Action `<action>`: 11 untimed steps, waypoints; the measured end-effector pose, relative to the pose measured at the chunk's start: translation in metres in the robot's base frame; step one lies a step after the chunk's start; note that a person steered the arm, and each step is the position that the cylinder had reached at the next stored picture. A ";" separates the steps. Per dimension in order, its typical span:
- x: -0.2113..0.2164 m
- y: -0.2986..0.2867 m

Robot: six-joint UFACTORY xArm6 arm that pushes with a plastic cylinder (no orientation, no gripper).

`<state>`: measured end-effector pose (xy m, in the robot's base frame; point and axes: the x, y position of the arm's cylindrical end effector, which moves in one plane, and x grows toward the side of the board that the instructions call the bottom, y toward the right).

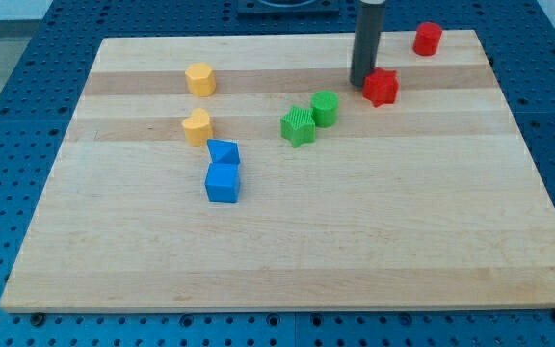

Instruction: Slide the red star up a bit

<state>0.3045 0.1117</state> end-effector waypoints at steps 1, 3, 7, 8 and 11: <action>0.023 0.008; 0.091 0.010; 0.050 0.058; 0.026 0.061; 0.024 0.031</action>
